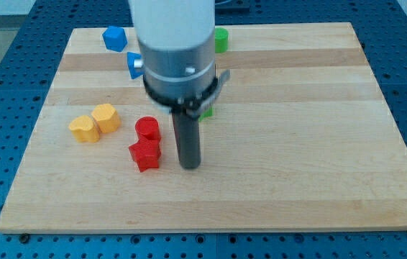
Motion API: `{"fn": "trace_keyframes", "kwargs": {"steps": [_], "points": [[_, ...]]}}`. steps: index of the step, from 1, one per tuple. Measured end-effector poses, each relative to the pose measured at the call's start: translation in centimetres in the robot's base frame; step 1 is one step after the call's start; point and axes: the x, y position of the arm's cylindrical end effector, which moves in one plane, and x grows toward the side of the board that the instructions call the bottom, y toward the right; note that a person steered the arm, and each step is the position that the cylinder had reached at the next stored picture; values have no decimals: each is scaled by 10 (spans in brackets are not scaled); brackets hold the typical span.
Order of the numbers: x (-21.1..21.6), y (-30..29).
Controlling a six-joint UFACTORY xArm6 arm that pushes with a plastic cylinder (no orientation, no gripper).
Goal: Push the red star into the green star
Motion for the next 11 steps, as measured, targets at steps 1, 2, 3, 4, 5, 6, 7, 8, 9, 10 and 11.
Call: {"fn": "trace_keyframes", "kwargs": {"steps": [1, 2, 3, 4, 5, 6, 7, 8, 9, 10, 11], "points": [[30, -38], [33, -94], [22, -114], [-1, -110], [-17, -96], [-19, -58], [-30, -21], [-51, 2], [-72, 26], [-96, 55], [-106, 63]]}}
